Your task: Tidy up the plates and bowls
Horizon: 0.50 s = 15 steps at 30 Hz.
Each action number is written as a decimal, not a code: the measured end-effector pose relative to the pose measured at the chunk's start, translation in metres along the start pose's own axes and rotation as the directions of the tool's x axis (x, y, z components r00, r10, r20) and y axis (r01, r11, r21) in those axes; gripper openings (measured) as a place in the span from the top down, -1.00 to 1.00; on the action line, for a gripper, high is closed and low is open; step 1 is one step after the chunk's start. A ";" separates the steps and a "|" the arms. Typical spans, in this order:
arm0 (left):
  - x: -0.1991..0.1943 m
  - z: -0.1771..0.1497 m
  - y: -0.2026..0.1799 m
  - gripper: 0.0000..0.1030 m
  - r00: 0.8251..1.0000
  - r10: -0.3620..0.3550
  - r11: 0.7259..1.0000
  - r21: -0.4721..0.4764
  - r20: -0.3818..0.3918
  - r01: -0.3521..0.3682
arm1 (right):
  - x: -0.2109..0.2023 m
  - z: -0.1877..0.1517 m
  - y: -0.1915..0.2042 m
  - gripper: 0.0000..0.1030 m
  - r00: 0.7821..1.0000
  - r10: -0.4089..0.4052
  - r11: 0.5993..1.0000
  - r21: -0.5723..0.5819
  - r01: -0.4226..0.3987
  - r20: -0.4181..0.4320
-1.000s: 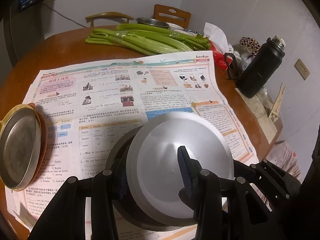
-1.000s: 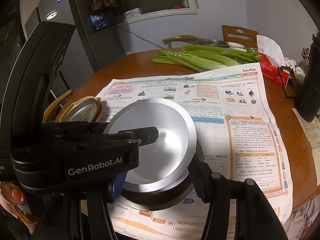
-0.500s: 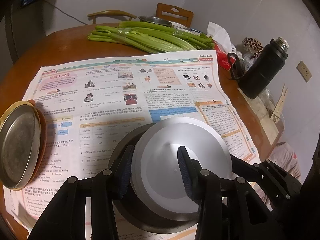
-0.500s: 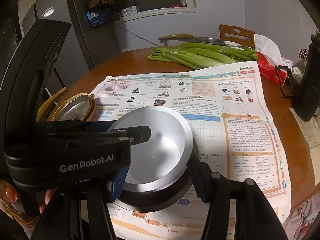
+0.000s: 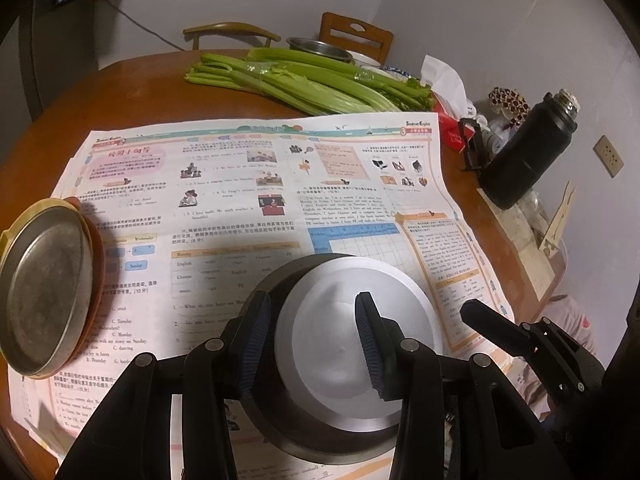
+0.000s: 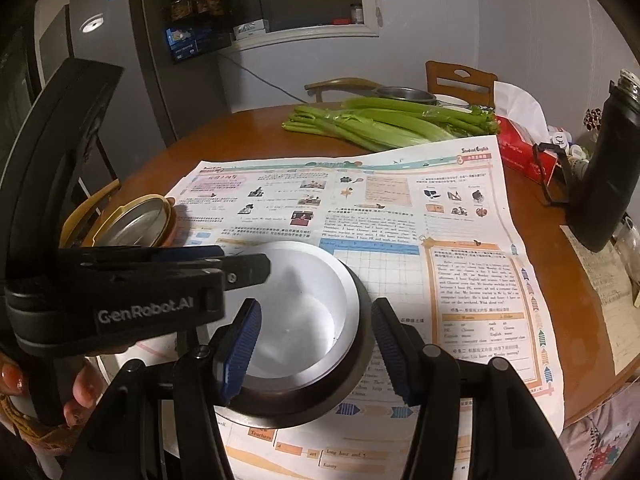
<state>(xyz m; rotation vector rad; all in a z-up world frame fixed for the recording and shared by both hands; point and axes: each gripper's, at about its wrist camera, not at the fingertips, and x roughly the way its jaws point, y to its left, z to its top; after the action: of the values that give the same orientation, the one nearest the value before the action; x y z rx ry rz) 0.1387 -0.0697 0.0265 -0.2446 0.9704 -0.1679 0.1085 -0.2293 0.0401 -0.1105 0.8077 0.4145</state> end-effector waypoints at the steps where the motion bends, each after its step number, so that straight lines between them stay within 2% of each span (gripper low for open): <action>1: -0.002 0.000 0.001 0.11 1.000 0.001 1.000 -0.001 0.004 -0.001 | 0.000 0.001 0.000 -0.11 1.000 -0.003 1.000 0.000 0.003 0.002; 9: -0.015 0.003 0.014 0.04 0.999 0.011 1.000 -0.024 0.040 -0.011 | -0.002 0.007 -0.018 -0.12 0.999 -0.030 0.998 0.053 0.029 0.016; 15: -0.013 -0.002 0.022 -0.08 1.000 0.001 0.999 -0.051 0.025 0.000 | 0.002 0.006 -0.028 -0.12 1.000 -0.020 0.996 0.090 0.019 0.005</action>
<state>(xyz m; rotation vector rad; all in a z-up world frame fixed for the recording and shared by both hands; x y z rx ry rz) 0.1310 -0.0452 0.0293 -0.2928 0.9505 -0.1395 0.1247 -0.2532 0.0411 -0.0333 0.8179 0.3594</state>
